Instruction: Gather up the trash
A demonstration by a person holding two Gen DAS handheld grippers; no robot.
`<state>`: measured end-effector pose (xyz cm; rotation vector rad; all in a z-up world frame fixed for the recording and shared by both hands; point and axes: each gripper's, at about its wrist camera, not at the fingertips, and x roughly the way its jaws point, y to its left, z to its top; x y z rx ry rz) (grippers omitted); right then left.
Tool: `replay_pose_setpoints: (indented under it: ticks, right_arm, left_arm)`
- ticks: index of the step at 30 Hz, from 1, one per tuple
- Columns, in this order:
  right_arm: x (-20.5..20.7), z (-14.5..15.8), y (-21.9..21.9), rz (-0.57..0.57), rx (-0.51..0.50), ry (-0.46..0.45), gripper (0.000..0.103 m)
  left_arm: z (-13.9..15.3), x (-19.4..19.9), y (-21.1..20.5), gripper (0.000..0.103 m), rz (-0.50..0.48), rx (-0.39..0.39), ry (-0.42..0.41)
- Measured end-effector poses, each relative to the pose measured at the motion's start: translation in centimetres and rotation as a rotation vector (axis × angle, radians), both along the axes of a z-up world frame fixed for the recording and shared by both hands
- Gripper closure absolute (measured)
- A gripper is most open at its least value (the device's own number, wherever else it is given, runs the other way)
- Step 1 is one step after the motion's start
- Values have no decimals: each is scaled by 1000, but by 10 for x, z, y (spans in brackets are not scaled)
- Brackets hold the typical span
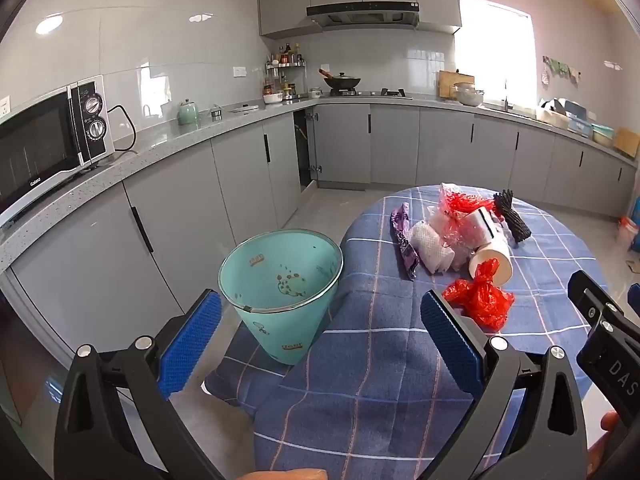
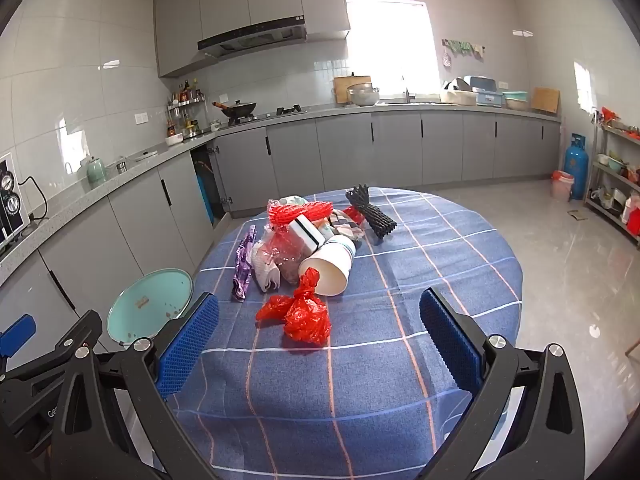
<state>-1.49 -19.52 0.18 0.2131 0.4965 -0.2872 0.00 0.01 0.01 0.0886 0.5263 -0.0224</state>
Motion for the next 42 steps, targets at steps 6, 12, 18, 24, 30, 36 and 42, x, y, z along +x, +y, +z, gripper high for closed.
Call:
replay_pose_setpoints:
  ticks: [6,12,18,24,30,36,42]
  right_arm:
    - [-1,1,0,0,-1,-1,4]
    - [-1,0,0,-4,-1,4,4]
    - [4,-3,-3,-8,-6,5,4]
    - [4,-5,-3,-15,-20,1,4]
    - [12,-9,-9,-18,-16,14,4]
    - [21,-11,-9,-7,-28,19,4]
    - [35,-15,-8,14,-37,30,4]
  left_arm:
    - [1,-2,-1,5,-5,-10,1]
    - [-3,-2,3,5,-5,-23,4]
    - [-10,9,6,5,-14,-47,51]
    - [-15,13,5,5,-15,-51,69]
    - [-22,15,0,5,-29,-38,75]
    - [-25,19,-1,5,-16,-26,62]
    - [-29,27,-3,5,-33,-24,77]
